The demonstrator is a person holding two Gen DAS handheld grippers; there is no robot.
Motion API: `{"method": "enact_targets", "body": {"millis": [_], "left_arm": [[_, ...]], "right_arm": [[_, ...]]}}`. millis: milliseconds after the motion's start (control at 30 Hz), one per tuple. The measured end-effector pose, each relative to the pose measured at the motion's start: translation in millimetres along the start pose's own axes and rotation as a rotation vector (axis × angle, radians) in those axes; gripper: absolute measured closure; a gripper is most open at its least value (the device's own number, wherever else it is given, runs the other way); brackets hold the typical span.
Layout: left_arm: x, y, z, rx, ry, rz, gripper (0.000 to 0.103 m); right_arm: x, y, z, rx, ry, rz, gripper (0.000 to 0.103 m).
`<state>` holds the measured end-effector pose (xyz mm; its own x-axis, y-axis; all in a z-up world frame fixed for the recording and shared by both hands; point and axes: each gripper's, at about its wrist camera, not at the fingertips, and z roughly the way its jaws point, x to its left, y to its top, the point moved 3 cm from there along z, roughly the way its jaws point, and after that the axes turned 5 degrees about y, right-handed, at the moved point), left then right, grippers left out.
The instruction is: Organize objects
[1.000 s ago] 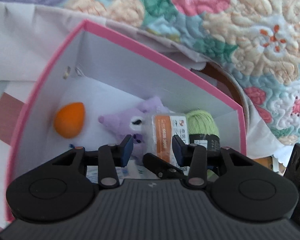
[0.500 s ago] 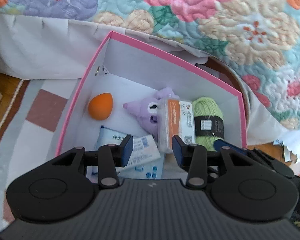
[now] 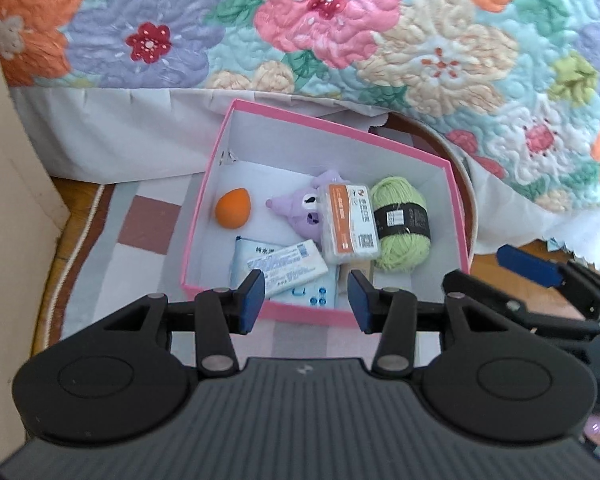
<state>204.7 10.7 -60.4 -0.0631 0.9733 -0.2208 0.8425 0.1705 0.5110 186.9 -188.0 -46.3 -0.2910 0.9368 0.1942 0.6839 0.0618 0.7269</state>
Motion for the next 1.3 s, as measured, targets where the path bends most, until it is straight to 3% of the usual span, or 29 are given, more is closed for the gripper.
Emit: {"method": "enact_targets", "body": {"millis": [533,867,1300], "left_arm": [[5,-48,-76,-0.011,0.064,0.038,0.055],[6,-81,-82,0.051,0.074,0.068,0.054],[-2,-94,-81,0.051,0.079,0.125,0.048]], "right_arm": [[43,-25,-85,0.006,-0.023,-0.043,0.021],[53,-53,-99,0.053,-0.005,-0.011,0.020],[48,-72,-104,0.068,-0.015,0.020,0.019]]}}
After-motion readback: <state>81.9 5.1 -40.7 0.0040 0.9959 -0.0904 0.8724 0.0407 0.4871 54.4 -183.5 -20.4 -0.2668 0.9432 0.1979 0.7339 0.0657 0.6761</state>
